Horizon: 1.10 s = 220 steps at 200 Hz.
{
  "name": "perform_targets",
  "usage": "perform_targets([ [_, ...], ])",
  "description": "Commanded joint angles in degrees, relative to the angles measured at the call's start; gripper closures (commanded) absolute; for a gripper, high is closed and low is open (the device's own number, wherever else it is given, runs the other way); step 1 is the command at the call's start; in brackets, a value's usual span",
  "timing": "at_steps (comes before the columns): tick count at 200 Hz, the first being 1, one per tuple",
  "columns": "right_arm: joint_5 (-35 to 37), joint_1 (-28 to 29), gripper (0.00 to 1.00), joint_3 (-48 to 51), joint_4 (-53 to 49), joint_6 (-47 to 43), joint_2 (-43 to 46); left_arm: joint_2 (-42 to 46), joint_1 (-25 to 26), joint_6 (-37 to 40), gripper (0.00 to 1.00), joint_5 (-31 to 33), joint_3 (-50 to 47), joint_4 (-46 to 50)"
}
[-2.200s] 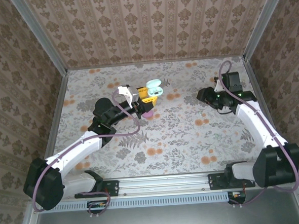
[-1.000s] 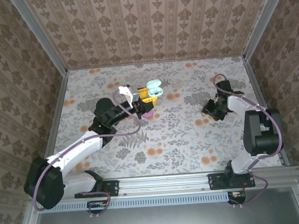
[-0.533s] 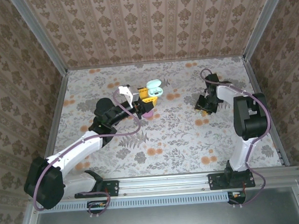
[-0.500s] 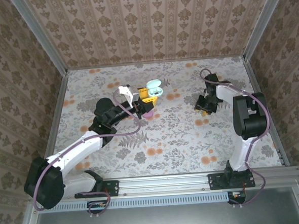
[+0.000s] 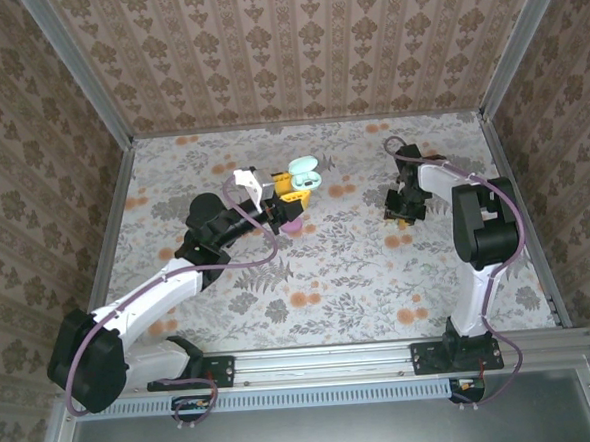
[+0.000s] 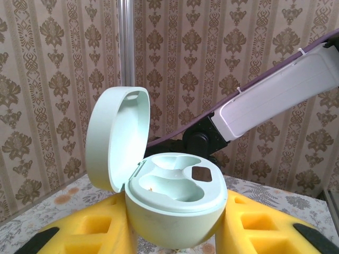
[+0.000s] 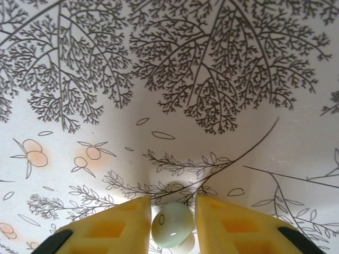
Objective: Insert wireless bluetooth earbuds into charging case
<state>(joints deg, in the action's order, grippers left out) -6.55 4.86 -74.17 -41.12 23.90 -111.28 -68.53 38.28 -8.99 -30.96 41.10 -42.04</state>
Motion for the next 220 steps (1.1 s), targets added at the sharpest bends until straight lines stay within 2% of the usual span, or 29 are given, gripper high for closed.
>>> perform_targets([
  [1,2.4,0.4,0.71,-0.4,-3.1,-1.1,-1.1,0.9,0.5,-0.3,0.64,0.4,0.7,-0.5],
  [49,2.4,0.7,0.75,-0.4,-3.5,-1.7,-0.6,1.1,0.6,-0.4,0.64,0.6,0.7,-0.3],
  [91,-1.9,1.0,0.76,1.6,-2.9,-2.7,2.2,0.9,0.6,-0.5,0.64,0.6,0.7,-0.4],
  [109,-8.3,1.0,0.76,3.5,-1.2,-3.2,3.9,1.0,0.6,-0.6,0.64,0.5,0.7,-0.4],
  [161,-34.5,2.3,0.75,10.1,7.2,-4.2,8.5,1.2,0.7,-0.6,0.64,0.9,0.3,-0.7],
  [181,-39.4,4.4,0.75,10.6,8.2,-7.0,10.0,1.1,0.7,-0.6,0.64,0.9,0.3,-0.8],
  [212,-42.3,7.4,0.73,11.5,10.2,-8.8,11.8,1.2,0.8,-0.5,0.64,0.8,0.4,-0.8],
  [220,-43.1,7.8,0.73,12.1,13.4,-8.4,12.4,1.3,0.8,-0.6,0.64,0.8,0.3,-0.8],
])
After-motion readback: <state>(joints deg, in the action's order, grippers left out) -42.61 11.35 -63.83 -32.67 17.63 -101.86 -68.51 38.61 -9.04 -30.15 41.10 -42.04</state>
